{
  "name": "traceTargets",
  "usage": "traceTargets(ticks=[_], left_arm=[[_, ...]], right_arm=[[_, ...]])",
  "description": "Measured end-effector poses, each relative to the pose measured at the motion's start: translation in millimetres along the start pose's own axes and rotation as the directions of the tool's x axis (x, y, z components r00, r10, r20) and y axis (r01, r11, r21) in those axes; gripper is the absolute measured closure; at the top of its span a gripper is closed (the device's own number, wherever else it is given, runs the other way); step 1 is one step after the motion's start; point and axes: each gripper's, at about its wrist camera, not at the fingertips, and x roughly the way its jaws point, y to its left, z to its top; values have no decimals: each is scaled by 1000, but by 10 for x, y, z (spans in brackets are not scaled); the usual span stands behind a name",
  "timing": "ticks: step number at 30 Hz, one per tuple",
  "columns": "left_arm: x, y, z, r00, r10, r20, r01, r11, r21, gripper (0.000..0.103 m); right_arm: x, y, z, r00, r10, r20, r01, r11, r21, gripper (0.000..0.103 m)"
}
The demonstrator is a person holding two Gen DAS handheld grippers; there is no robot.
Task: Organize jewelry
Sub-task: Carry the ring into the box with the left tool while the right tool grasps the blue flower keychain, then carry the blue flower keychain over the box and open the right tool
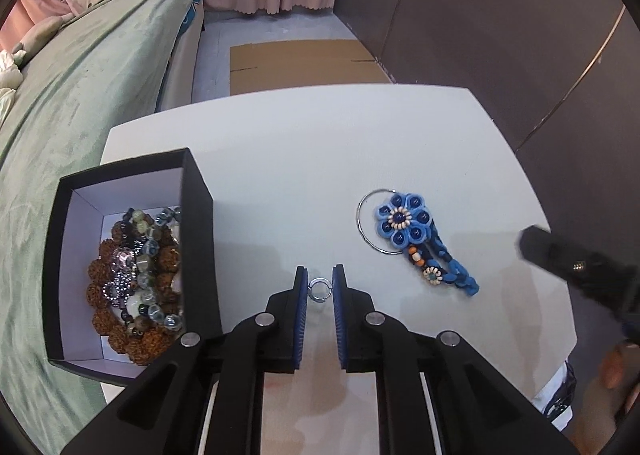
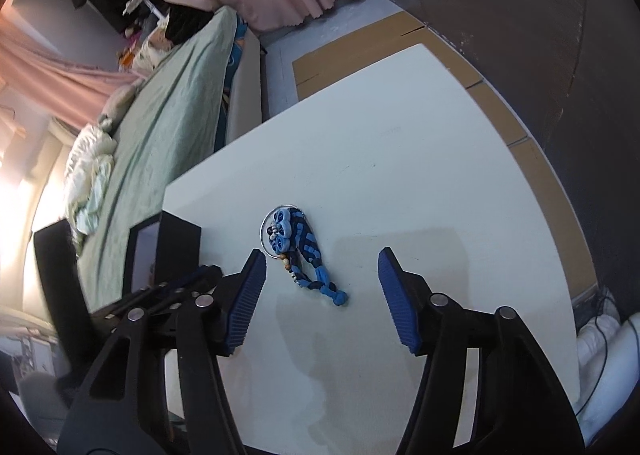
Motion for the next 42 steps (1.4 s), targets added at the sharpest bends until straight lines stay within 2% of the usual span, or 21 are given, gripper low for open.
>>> traceTargets(ticks=[6, 11, 15, 18, 22, 24, 25, 29, 34, 37, 38, 39, 40, 41, 42], left_arm=[[-173, 81, -5, 999, -33, 42, 34, 999, -25, 92], [-392, 196, -1, 994, -72, 87, 76, 996, -49, 92], [-537, 335, 1, 989, -90, 114, 98, 992, -73, 92], [-642, 432, -3, 985, -102, 140, 115, 990, -86, 92], [-736, 552, -22, 981, -107, 163, 124, 987, -103, 92], [-773, 643, -28, 980, -105, 171, 126, 985, -116, 92], [-796, 683, -32, 979, -104, 176, 127, 984, -121, 92], [-873, 883, -46, 976, -97, 195, 128, 980, -153, 92], [-899, 1118, -67, 972, -104, 210, 148, 968, -204, 92], [-935, 1208, -61, 966, -107, 235, 159, 963, -216, 91], [-936, 1229, -56, 966, -103, 239, 158, 962, -225, 87], [-935, 1258, -55, 966, -101, 237, 157, 959, -235, 73], [-934, 1285, -52, 966, -100, 239, 160, 957, -244, 63], [-950, 1330, -62, 963, -97, 250, 163, 952, -259, 48], [-971, 1365, -69, 961, -91, 262, 163, 949, -269, 46]], right_arm=[[210, 162, -24, 998, -52, -34, 49, 995, -84, 46], [424, 319, -87, 990, -127, -63, 114, 978, -176, 46], [587, 443, -153, 971, -233, -46, 213, 939, -269, 47], [670, 521, -179, 961, -277, -27, 255, 914, -316, 47], [804, 562, -204, 949, -315, -20, 288, 890, -354, 61], [823, 619, -226, 946, -325, -7, 299, 877, -376, 72], [824, 650, -238, 951, -308, -15, 279, 881, -383, 87], [788, 665, -232, 966, -256, -30, 232, 913, -336, 89], [574, 769, -173, 982, -184, 37, 186, 940, -285, 89], [501, 797, -133, 995, -96, 39, 102, 967, -233, 89], [482, 819, -132, 996, -77, 44, 84, 971, -223, 89], [446, 855, -132, 996, -59, 61, 71, 973, -218, 89], [420, 891, -134, 996, -46, 73, 61, 975, -216, 89], [382, 924, -131, 996, -24, 88, 43, 976, -213, 89], [341, 955, -131, 995, -3, 101, 24, 977, -210, 89]])
